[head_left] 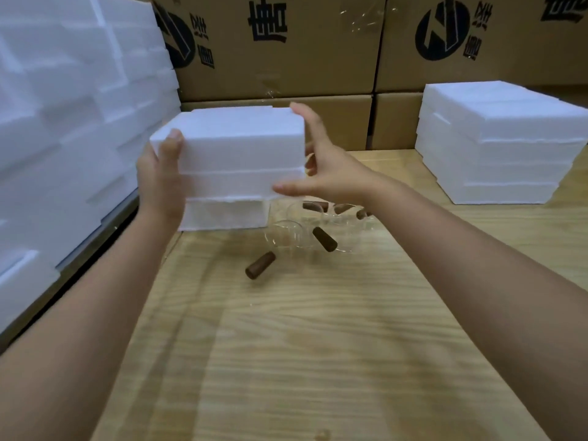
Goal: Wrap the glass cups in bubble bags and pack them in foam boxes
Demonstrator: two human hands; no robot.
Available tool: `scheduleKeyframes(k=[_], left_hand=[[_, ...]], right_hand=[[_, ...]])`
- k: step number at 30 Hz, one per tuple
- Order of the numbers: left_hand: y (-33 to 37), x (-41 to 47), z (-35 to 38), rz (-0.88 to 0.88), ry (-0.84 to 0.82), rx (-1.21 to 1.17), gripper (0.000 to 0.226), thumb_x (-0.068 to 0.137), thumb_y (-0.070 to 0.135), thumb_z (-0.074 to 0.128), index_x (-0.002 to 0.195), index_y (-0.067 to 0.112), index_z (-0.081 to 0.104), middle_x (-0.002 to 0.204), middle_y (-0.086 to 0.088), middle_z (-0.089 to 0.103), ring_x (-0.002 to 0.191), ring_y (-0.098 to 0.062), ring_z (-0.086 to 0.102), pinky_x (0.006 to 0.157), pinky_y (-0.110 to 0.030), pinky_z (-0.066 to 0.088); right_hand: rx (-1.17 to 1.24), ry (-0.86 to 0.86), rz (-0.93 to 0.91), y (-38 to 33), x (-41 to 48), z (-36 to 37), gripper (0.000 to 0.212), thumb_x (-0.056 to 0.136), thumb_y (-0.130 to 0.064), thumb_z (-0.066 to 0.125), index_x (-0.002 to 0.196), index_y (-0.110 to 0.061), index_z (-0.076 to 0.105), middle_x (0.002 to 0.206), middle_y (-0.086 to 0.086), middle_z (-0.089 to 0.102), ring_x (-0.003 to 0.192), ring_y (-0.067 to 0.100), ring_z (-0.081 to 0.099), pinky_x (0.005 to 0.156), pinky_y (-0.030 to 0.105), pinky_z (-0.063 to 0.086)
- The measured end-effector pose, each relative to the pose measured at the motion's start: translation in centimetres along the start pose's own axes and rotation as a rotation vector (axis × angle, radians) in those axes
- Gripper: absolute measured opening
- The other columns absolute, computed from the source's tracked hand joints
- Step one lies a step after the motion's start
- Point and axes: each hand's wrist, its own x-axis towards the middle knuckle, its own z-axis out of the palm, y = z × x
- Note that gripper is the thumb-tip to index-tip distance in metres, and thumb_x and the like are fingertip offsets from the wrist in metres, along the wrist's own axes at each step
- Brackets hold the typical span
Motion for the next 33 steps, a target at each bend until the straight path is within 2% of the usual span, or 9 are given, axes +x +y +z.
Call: scheduleKeyframes(k=[4, 8, 11, 14, 16, 22, 26, 29, 33], left_hand=[[-2.5, 4.0, -1.8, 0.072, -0.002, 0.131, 0.073, 0.070, 0.065, 0.046, 0.127, 0.021, 0.057, 0.115, 0.011, 0.062, 0.101, 0.003, 0.059, 0.085, -0.020, 0.048], [-4.8, 6.3, -2.3, 0.069, -0.046, 0.212, 0.051, 0.072, 0.066, 0.043, 0.117, 0.045, 0.054, 0.111, 0.021, 0.058, 0.106, -0.003, 0.053, 0.090, -0.024, 0.043], [-6.3, 7.5, -2.4, 0.066, 0.013, 0.226, 0.068, 0.070, 0.067, 0.043, 0.127, 0.032, 0.055, 0.117, 0.013, 0.057, 0.107, -0.004, 0.052, 0.085, -0.017, 0.041], [-7.5, 8.5, -2.9, 0.050, -0.012, 0.225, 0.076, 0.071, 0.067, 0.045, 0.133, 0.023, 0.054, 0.129, 0.001, 0.057, 0.117, -0.017, 0.053, 0.097, -0.034, 0.044], [-8.1, 9.0, -3.2, 0.035, -0.034, 0.219, 0.078, 0.071, 0.068, 0.045, 0.133, 0.022, 0.055, 0.131, -0.004, 0.058, 0.118, -0.019, 0.055, 0.097, -0.036, 0.046], [-9.3, 9.6, -3.1, -0.062, 0.014, 0.161, 0.058, 0.070, 0.066, 0.046, 0.121, 0.041, 0.056, 0.105, 0.024, 0.057, 0.094, 0.008, 0.052, 0.081, -0.024, 0.042], [-9.0, 9.6, -3.5, -0.010, 0.009, 0.175, 0.076, 0.072, 0.066, 0.046, 0.142, 0.035, 0.038, 0.135, 0.011, 0.047, 0.119, -0.006, 0.049, 0.096, -0.026, 0.041], [-8.4, 8.5, -3.4, 0.112, 0.266, 0.117, 0.078, 0.078, 0.061, 0.046, 0.143, 0.021, 0.032, 0.139, -0.006, 0.045, 0.127, -0.020, 0.047, 0.108, -0.034, 0.039], [-5.9, 4.4, -1.1, 0.314, 0.536, 0.276, 0.063, 0.088, 0.052, 0.033, 0.134, 0.011, 0.044, 0.106, 0.004, 0.044, 0.099, -0.004, 0.042, 0.094, -0.025, 0.034]], right_hand=[[0.021, -0.084, 0.050, 1.4, 4.7, 1.8, 0.114, 0.073, -0.034, 0.080, 0.146, -0.037, -0.008, 0.112, -0.013, 0.046, 0.100, 0.006, 0.054, 0.082, 0.019, 0.049], [-0.006, -0.136, 0.114, 2.4, 6.9, 3.0, 0.121, 0.076, -0.034, 0.079, 0.146, -0.034, -0.019, 0.138, 0.008, 0.045, 0.114, 0.024, 0.055, 0.098, 0.042, 0.048], [-0.068, -0.143, 0.151, 2.7, 8.0, 3.8, 0.123, 0.078, -0.037, 0.076, 0.144, -0.029, -0.027, 0.136, 0.011, 0.049, 0.109, 0.024, 0.058, 0.098, 0.041, 0.047], [-0.116, -0.129, 0.179, 2.8, 8.7, 4.7, 0.124, 0.078, -0.039, 0.075, 0.144, -0.024, -0.030, 0.127, 0.011, 0.057, 0.103, 0.023, 0.060, 0.095, 0.039, 0.049], [-0.126, -0.116, 0.186, 2.7, 9.1, 5.1, 0.125, 0.078, -0.039, 0.076, 0.144, -0.023, -0.029, 0.127, 0.011, 0.057, 0.101, 0.022, 0.060, 0.092, 0.037, 0.049], [-0.143, -0.068, 0.208, 2.5, 9.4, 5.8, 0.126, 0.078, -0.036, 0.076, 0.144, -0.022, -0.030, 0.119, 0.010, 0.060, 0.087, 0.017, 0.060, 0.072, 0.026, 0.045], [-0.174, -0.050, 0.219, 2.1, 8.9, 5.9, 0.134, 0.075, -0.036, 0.079, 0.139, -0.023, -0.037, 0.128, 0.013, 0.058, 0.091, 0.019, 0.062, 0.077, 0.027, 0.046], [-0.151, 0.099, 0.221, 1.3, 8.1, 5.6, 0.145, 0.065, -0.044, 0.083, 0.138, -0.021, -0.040, 0.140, 0.017, 0.047, 0.109, 0.028, 0.057, 0.086, 0.034, 0.046], [-0.131, 0.340, 0.135, -0.2, 5.8, 4.0, 0.140, 0.060, -0.054, 0.082, 0.147, -0.021, -0.023, 0.148, 0.010, 0.035, 0.131, 0.029, 0.037, 0.105, 0.043, 0.034]])
